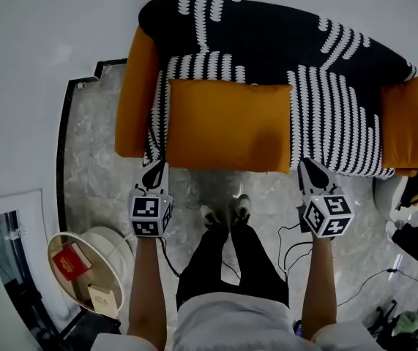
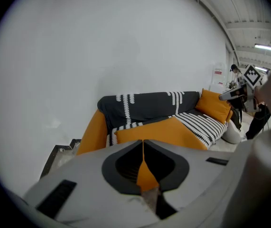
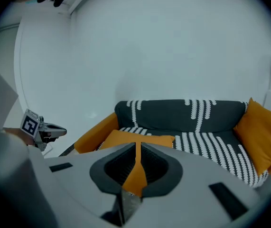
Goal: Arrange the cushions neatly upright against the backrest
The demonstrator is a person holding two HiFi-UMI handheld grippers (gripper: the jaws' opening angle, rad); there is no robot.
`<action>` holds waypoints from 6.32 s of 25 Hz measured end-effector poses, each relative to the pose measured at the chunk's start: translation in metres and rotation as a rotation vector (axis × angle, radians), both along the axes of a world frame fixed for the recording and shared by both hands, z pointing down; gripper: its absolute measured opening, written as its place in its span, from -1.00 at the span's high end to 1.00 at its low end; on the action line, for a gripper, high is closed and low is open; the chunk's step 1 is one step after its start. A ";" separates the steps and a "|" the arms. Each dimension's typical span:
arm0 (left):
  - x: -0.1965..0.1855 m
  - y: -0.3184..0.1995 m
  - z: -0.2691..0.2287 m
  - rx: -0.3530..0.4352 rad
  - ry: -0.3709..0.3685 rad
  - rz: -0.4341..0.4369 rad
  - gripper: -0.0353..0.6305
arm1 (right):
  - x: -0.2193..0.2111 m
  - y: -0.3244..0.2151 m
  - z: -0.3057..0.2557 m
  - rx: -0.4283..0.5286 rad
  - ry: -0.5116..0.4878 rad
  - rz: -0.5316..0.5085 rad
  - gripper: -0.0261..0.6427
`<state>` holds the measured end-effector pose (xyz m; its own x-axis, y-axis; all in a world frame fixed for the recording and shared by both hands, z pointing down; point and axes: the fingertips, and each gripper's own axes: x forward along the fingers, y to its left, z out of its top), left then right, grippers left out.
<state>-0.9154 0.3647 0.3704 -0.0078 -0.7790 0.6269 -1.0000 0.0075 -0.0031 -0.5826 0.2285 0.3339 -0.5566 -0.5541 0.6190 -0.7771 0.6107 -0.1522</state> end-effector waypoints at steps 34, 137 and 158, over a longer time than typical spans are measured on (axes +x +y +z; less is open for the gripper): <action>-0.046 0.074 0.298 -0.309 -0.041 -0.101 0.57 | 0.081 0.052 0.286 -0.187 0.264 0.015 0.57; -0.090 -0.107 0.121 -0.517 0.153 -0.145 0.71 | 0.038 -0.144 0.152 -0.494 0.551 -0.063 0.82; -0.135 -0.246 0.066 -0.367 0.078 -0.165 0.72 | -0.018 -0.286 0.120 -0.491 0.401 -0.248 0.83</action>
<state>-1.0508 0.1187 0.4364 -0.0551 -0.4960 0.8666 -0.9827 0.1804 0.0408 -0.6004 -0.0576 0.4536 -0.3061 -0.0416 0.9511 -0.6774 0.7115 -0.1869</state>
